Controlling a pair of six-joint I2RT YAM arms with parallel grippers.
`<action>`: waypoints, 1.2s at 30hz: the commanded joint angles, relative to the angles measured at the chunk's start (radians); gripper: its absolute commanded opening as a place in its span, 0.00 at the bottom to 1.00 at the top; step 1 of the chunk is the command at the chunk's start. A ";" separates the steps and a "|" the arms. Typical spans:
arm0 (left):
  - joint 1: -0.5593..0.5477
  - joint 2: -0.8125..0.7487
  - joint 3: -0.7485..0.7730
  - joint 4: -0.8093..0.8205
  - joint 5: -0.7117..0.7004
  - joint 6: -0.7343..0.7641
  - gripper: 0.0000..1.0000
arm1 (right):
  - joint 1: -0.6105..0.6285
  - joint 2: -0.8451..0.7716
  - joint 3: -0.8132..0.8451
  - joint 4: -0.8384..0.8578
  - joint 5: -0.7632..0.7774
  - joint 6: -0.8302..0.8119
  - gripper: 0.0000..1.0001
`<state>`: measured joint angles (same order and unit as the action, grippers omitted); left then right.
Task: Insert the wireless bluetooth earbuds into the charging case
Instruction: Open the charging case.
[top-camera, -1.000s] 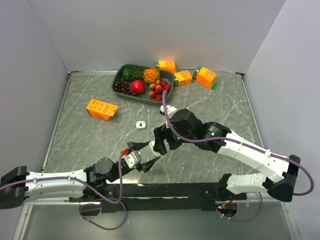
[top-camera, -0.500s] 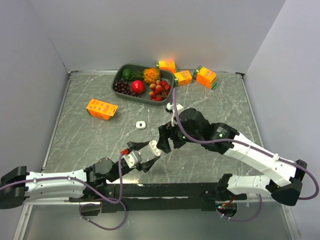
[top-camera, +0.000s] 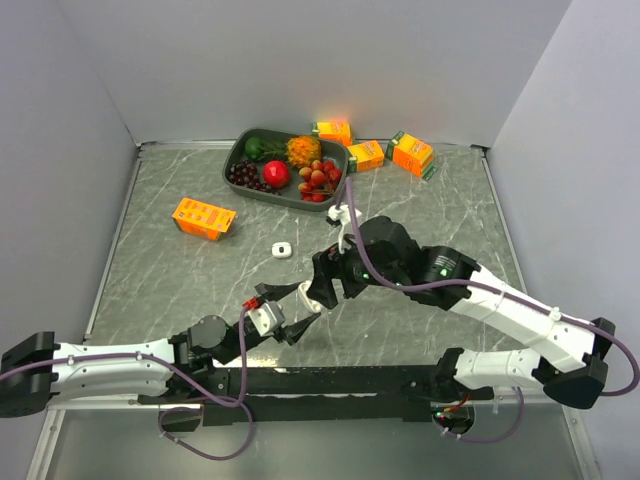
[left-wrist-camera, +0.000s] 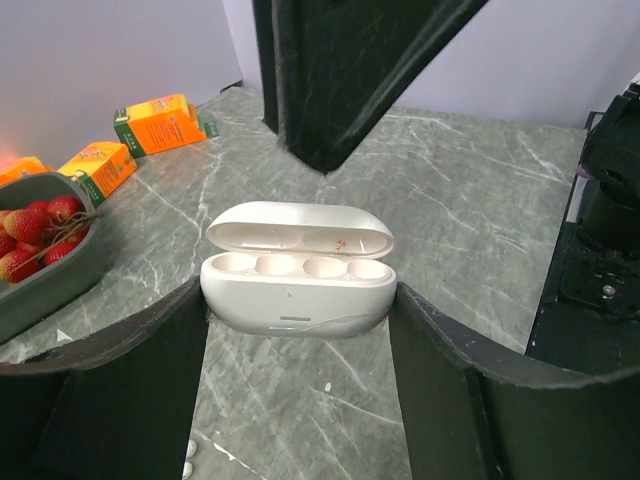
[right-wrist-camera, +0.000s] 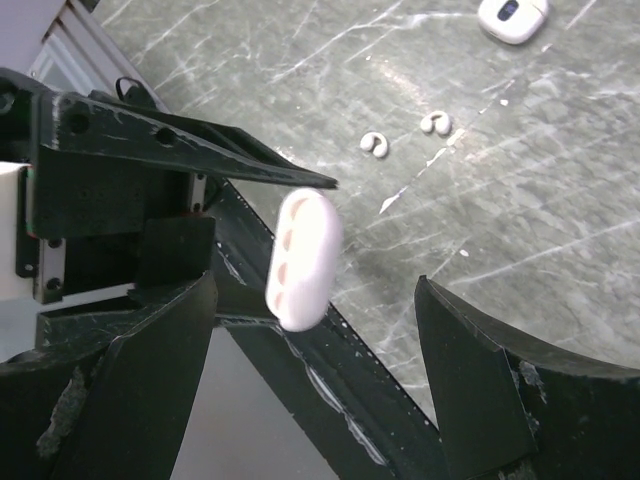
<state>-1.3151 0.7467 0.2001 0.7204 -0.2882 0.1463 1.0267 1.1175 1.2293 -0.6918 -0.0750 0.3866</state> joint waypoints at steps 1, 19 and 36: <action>-0.003 0.008 0.021 0.030 0.001 0.009 0.01 | 0.016 0.041 0.050 -0.008 0.023 -0.020 0.88; -0.003 -0.035 0.035 0.013 0.008 0.021 0.01 | -0.014 0.053 0.021 -0.049 0.070 0.006 0.88; -0.001 -0.107 0.007 -0.004 -0.020 0.006 0.01 | -0.031 0.010 0.019 -0.052 0.073 0.021 0.88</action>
<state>-1.3151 0.6621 0.2005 0.6834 -0.2905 0.1555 1.0012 1.1591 1.2358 -0.7338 -0.0154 0.4011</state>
